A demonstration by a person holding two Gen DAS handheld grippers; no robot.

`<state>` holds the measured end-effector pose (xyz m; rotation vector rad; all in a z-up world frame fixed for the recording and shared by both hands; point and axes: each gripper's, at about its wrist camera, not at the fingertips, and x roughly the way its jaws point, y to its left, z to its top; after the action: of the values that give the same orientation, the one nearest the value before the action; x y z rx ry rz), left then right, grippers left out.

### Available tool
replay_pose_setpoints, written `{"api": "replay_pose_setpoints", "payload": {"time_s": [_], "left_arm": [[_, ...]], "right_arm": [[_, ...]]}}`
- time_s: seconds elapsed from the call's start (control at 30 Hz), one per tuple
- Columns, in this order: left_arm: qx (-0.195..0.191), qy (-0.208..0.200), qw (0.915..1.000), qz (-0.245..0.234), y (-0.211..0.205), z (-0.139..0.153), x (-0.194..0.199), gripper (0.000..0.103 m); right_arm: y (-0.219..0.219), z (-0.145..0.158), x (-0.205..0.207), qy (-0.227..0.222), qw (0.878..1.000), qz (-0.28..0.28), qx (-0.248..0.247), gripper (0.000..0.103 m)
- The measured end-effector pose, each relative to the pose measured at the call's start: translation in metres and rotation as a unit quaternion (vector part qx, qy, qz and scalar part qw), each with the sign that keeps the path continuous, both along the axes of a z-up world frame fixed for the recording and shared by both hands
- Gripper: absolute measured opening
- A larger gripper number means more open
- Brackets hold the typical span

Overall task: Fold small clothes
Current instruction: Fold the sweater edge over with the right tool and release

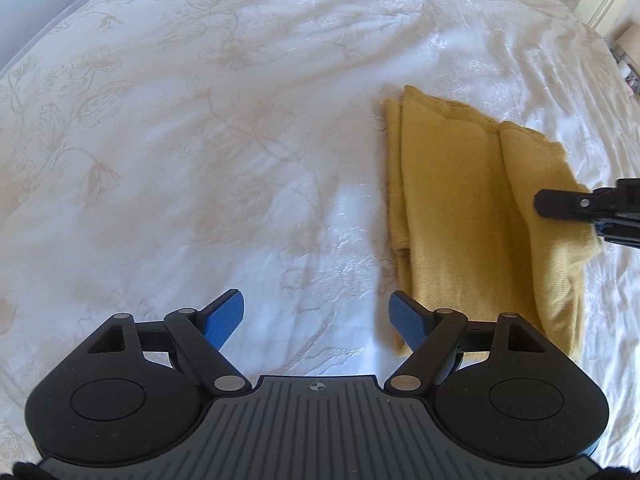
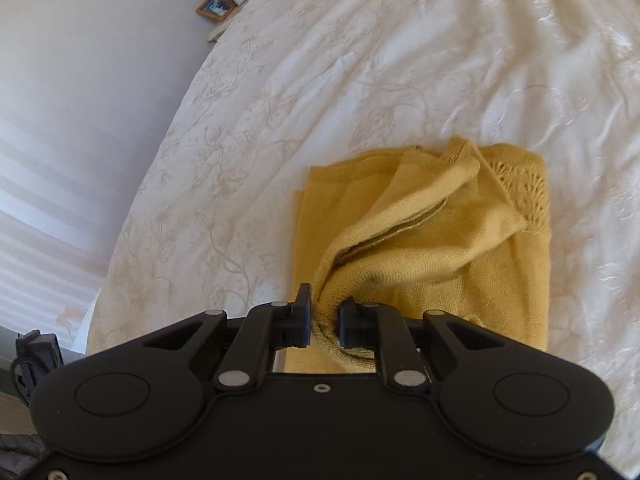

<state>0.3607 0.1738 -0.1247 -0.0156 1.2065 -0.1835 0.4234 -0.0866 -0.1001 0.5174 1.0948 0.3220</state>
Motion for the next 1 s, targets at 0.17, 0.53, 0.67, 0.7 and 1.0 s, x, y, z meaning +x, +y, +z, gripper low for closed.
{"api": "replay_pose_setpoints", "payload": {"time_s": [0.17, 0.53, 0.67, 0.7, 1.0], "left_arm": [[-0.001, 0.006, 0.9999, 0.008, 0.016, -0.004, 0.000, 0.079], [-0.010, 0.009, 0.9999, 0.009, 0.019, -0.006, 0.014, 0.079], [-0.011, 0.004, 0.9999, 0.003, 0.015, -0.002, 0.023, 0.079], [-0.011, 0.002, 0.9999, -0.002, 0.013, -0.001, 0.025, 0.079], [-0.017, -0.023, 0.9971, -0.070, -0.032, 0.015, 0.043, 0.079]], "right_arm": [[0.028, -0.022, 0.005, 0.022, 0.999, 0.007, -0.030, 0.021], [0.060, -0.013, -0.002, -0.004, 0.995, 0.099, 0.026, 0.034], [0.050, 0.012, -0.021, -0.045, 0.993, 0.102, 0.040, 0.035], [0.042, 0.016, -0.026, -0.049, 0.994, 0.090, 0.040, 0.036], [-0.024, -0.007, -0.050, -0.022, 1.000, -0.012, -0.019, 0.045]]}}
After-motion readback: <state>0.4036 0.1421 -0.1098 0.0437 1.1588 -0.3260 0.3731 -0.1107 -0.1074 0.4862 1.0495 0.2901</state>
